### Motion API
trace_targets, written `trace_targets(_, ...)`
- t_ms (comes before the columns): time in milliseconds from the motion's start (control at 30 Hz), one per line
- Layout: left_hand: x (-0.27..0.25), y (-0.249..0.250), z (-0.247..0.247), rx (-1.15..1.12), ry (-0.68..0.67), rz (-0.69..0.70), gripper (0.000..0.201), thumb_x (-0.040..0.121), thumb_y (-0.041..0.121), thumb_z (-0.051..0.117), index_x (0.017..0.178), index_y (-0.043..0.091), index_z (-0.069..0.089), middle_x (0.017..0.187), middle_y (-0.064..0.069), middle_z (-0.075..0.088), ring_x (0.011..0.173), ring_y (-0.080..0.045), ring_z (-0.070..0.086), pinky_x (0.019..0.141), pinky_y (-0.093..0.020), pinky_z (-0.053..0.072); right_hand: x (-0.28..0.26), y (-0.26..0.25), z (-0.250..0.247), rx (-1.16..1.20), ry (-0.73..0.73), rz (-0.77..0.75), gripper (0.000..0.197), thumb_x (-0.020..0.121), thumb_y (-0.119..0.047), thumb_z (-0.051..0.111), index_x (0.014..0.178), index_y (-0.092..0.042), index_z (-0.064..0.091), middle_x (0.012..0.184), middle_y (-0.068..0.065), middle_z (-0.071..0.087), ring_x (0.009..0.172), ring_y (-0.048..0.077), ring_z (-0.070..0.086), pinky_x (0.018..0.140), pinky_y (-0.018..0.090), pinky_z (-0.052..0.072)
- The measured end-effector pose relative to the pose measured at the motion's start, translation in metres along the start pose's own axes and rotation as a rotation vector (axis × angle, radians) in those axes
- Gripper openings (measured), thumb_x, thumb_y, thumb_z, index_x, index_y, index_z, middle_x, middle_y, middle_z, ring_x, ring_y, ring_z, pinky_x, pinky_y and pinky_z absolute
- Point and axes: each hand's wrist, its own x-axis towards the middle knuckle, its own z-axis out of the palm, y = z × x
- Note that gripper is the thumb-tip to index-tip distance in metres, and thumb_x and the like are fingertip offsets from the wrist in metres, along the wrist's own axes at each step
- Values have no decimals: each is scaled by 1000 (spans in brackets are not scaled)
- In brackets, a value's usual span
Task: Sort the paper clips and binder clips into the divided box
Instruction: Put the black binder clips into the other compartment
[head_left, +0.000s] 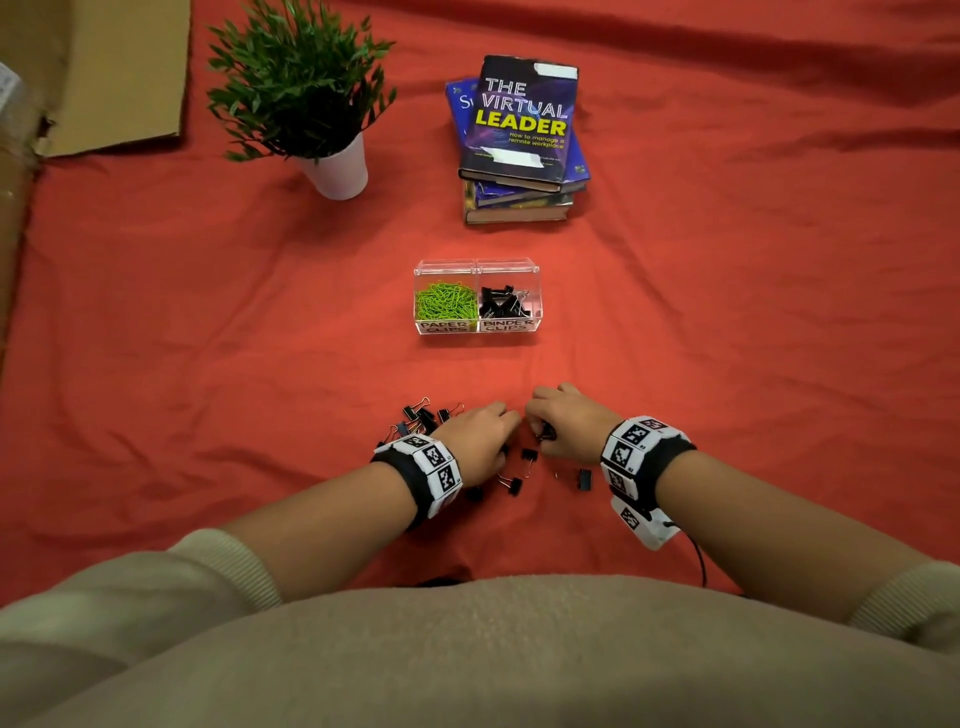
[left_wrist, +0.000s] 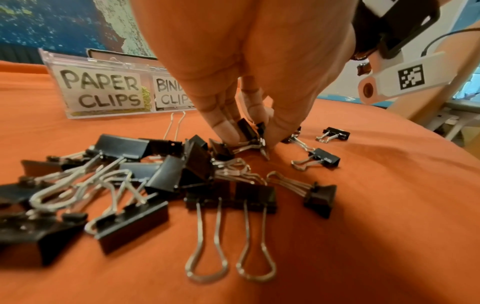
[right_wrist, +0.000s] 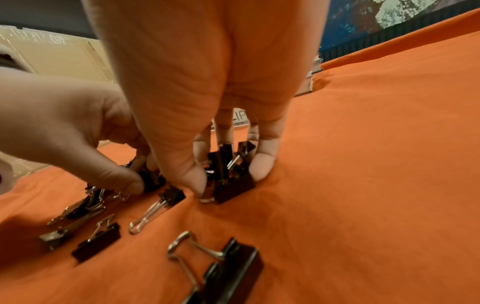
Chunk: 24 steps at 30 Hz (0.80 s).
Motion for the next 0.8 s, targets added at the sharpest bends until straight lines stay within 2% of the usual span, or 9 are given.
trace_targets(100,1,-2,0,-111,33,-21,21,78,8,53,99,10,51,103,-10,54,93,-34,57,77,-43,47,3,1,0,23,25,28,16,73,-17,62,84,-19,49,91,-4,46,85,18,36,73,26,31)
trace_targets(233,1,-6,0,-211,32,-40,25,76,8,55,101,14,55,104,-7,56,96,-30,58,83,-41,48,11,7,-1,205,113,74,20,72,-6,58,91,-11,59,98,6,56,90,24,52,82,27,42)
trace_targets(300,1,-8,-1,-216,25,-50,26,79,8,55,103,15,60,107,-7,55,98,-29,58,85,-38,48,14,9,-4,279,137,125,17,75,-4,58,90,-8,64,97,7,61,85,19,57,75,19,42)
trace_targets(400,1,-11,-3,-235,34,-65,23,81,8,56,103,14,63,109,-5,56,101,-25,57,88,-33,47,17,8,-16,514,158,222,13,77,0,62,82,-10,66,82,5,68,62,9,59,55,11,46)
trace_targets(500,1,-14,-5,-289,72,-87,19,81,7,59,97,14,66,107,-4,61,100,-22,58,86,-24,42,25,4,-45,818,214,266,9,82,3,63,83,-6,65,61,-4,66,47,2,60,50,16,50)
trace_targets(567,2,-16,-6,-331,82,-113,17,81,6,62,95,13,67,106,-3,65,99,-19,60,83,-19,39,37,2,-72,922,314,258,7,84,2,63,87,-3,65,58,-6,66,44,1,59,49,16,52)
trace_targets(667,3,-17,-7,-396,104,-170,16,81,7,65,95,15,69,105,-1,67,98,-15,61,79,-14,38,63,-2,-104,902,455,246,3,86,-5,63,84,-6,65,76,10,65,48,9,59,59,28,53)
trace_targets(733,4,-19,-10,-434,126,-190,16,81,7,67,94,15,70,103,0,68,96,-14,62,77,-13,37,82,-5,-114,763,517,251,5,86,-8,62,81,-8,64,71,7,63,50,9,56,57,25,51)
trace_targets(800,6,-20,-18,-464,147,-203,15,81,8,68,95,14,70,101,0,69,92,-13,62,76,-15,40,93,-11,-117,561,519,244,7,86,-10,61,89,-7,66,75,2,65,60,13,57,56,21,50)
